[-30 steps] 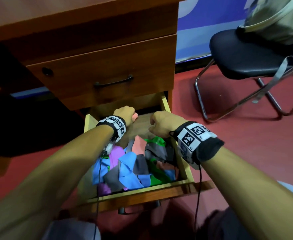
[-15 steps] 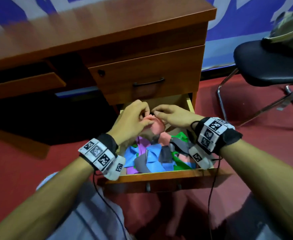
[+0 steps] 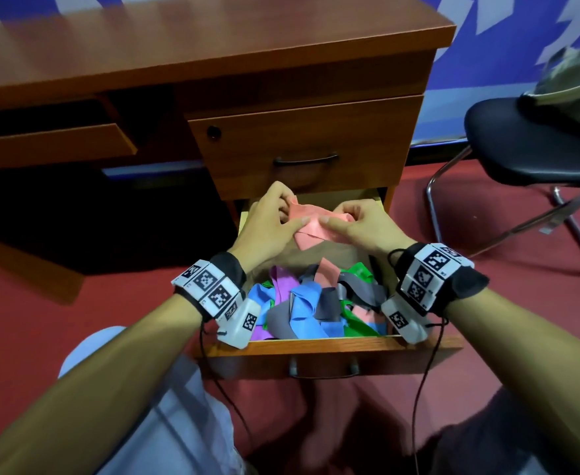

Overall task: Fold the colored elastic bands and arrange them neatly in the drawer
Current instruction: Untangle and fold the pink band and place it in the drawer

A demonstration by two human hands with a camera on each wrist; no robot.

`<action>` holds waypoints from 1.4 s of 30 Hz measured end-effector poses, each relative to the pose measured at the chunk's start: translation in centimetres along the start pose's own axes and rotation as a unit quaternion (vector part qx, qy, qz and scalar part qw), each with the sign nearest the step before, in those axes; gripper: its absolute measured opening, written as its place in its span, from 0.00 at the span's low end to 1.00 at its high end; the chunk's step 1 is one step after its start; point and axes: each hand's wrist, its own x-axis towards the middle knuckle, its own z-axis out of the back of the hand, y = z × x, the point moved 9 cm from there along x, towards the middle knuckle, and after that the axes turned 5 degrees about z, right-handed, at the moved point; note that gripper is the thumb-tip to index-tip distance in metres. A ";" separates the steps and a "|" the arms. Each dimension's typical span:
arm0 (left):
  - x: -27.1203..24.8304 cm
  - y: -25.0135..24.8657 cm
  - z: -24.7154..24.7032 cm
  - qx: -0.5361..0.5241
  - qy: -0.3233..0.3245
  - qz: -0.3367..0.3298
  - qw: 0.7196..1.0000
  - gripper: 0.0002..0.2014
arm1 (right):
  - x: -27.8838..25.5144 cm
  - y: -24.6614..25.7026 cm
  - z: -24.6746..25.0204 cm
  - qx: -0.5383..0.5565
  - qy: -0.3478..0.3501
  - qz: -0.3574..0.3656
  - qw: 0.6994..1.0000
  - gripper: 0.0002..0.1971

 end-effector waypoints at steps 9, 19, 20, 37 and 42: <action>0.6 0.5 0.8 0.052 -0.029 0.006 0.998 0.16 | -0.4 1.1 0.3 0.065 0.007 -0.012 0.998 0.19; 1.1 0.7 0.0 0.039 0.035 0.038 0.998 0.18 | 0.6 -1.7 2.0 0.193 -0.074 -0.084 0.975 0.15; 1.2 0.7 -0.1 0.040 0.036 0.034 0.998 0.13 | 0.6 -1.9 1.6 0.166 -0.048 -0.088 0.981 0.13; 2.2 1.6 1.9 -0.137 -0.037 0.078 0.987 0.11 | 0.8 -4.9 -2.8 -0.336 0.230 -0.052 0.912 0.23; 1.9 1.3 2.2 -0.091 -0.028 0.060 0.994 0.23 | -1.0 -5.0 -8.0 -0.363 0.363 0.016 0.858 0.23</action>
